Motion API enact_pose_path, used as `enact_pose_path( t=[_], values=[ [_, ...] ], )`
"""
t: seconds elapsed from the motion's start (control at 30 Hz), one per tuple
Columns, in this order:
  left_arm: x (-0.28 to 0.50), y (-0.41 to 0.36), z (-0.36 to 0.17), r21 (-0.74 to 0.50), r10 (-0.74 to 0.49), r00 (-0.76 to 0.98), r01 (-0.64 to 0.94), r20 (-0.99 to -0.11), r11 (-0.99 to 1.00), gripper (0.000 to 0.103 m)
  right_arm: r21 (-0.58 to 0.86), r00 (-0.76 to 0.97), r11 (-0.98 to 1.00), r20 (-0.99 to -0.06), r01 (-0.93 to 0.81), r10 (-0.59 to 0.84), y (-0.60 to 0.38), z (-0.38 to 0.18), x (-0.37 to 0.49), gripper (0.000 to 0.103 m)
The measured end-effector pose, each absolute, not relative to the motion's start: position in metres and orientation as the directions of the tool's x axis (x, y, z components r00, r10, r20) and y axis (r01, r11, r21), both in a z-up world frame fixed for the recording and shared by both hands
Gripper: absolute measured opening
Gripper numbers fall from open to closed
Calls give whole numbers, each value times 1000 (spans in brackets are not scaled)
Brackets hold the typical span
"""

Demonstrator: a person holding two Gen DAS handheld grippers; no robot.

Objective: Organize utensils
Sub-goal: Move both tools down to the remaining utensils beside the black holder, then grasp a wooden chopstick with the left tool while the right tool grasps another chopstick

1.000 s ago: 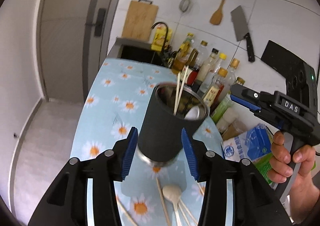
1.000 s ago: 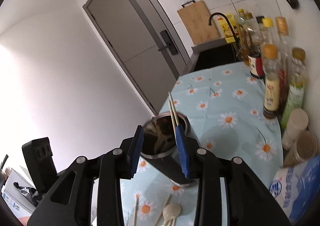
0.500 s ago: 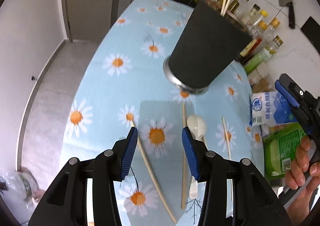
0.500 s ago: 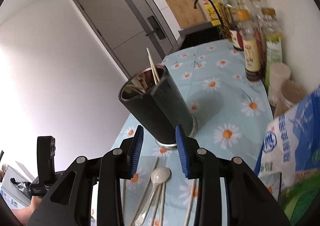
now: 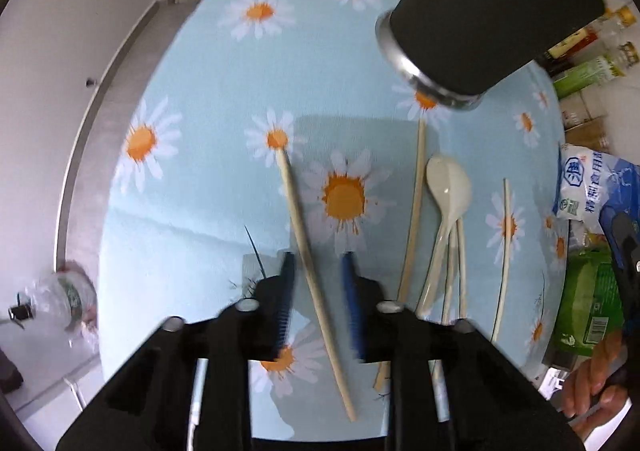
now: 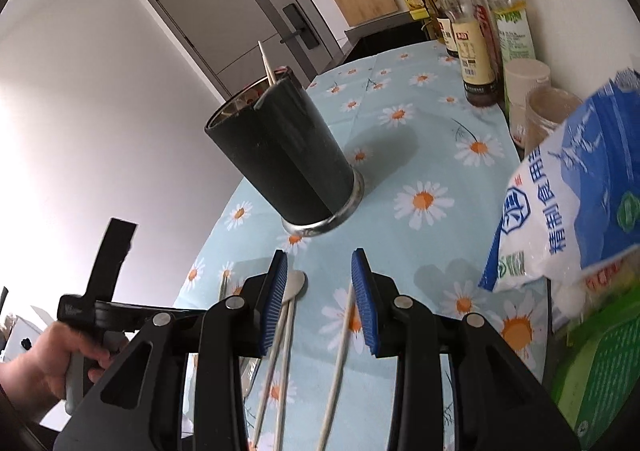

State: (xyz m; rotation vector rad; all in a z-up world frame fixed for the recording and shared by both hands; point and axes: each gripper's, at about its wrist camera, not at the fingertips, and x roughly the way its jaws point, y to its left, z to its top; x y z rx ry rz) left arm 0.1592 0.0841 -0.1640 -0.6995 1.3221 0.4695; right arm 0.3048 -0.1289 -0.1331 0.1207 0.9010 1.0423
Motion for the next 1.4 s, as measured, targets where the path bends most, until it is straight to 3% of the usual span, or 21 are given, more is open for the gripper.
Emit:
enact_pose_path(
  t=[0.17, 0.37, 0.67, 0.9, 1.2, 1.4],
  values=[
    [164, 80, -168, -175, -84, 163, -687, -983, 705, 15, 514, 158, 506, -576, -693, 802, -128, -138, 301, 35],
    [167, 80, -169, -131, -39, 146, -695, -989, 707, 4, 523, 112, 489, -595, -698, 796, -121, -143, 296, 35],
    [157, 83, -167, -172, -39, 202, -699, -979, 694, 4, 520, 37, 498, -664, -694, 747, -119, -145, 294, 35],
    [146, 81, -144, -154, 44, 272, -665, -961, 731, 4, 458, 26, 533, -741, -712, 671, -110, -139, 297, 35],
    [147, 64, -105, -200, 59, 401, -572, -914, 795, 4, 336, -52, 621, -902, -708, 428, -71, -162, 306, 35],
    [144, 61, -81, -203, 77, 472, -515, -878, 833, 4, 328, -162, 680, -941, -656, 298, -57, -191, 314, 34]
  ],
)
